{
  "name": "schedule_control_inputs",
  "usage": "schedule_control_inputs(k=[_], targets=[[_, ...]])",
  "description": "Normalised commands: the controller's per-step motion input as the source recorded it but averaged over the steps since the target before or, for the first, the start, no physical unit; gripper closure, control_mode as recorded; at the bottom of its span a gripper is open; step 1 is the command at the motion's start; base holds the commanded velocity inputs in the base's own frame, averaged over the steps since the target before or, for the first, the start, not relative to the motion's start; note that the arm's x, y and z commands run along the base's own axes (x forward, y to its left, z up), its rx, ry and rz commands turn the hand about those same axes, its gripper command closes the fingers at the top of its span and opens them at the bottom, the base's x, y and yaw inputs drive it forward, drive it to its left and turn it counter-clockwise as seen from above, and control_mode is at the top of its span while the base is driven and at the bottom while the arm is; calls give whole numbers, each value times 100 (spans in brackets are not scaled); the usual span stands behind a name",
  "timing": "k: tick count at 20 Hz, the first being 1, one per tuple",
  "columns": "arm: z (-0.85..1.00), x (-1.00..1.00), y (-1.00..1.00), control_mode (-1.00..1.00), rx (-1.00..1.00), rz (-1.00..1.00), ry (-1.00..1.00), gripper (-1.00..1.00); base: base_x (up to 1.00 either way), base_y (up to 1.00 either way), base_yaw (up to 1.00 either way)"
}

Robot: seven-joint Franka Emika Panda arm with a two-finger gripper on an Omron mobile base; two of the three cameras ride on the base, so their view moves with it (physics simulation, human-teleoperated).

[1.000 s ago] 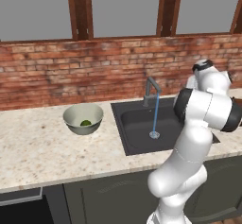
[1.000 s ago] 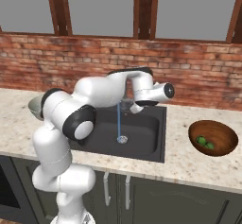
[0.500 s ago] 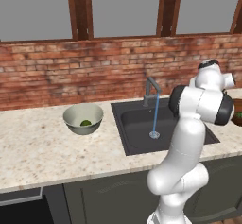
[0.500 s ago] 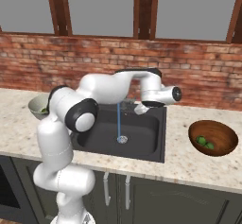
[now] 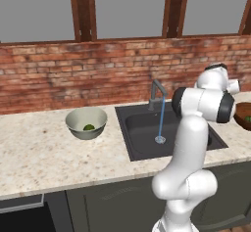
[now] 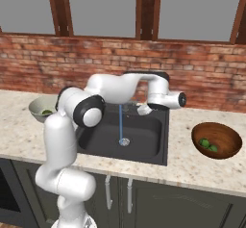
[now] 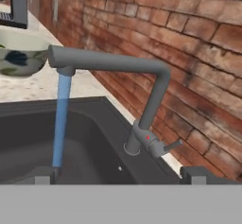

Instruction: Pick the avocados from the sink and place them in one bowl. Place the lime in the other bowl. Then turn off the sink faucet.

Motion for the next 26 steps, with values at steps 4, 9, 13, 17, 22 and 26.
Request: schedule_control_inputs(k=[4,9,13,17,22,26], targets=[[-10,22,0,-100,11,3,0,-100,0,0,0],[-9,17,0,-100,10,4,-1,-100,0,0,0],[-14,20,0,-100,6,1,-2,-100,0,0,0],[-19,30,0,-100,5,0,-5,-100,0,0,0],[-20,32,1,-100,4,0,-5,-100,0,0,0],[-13,26,4,-100,3,0,-2,-100,0,0,0]])
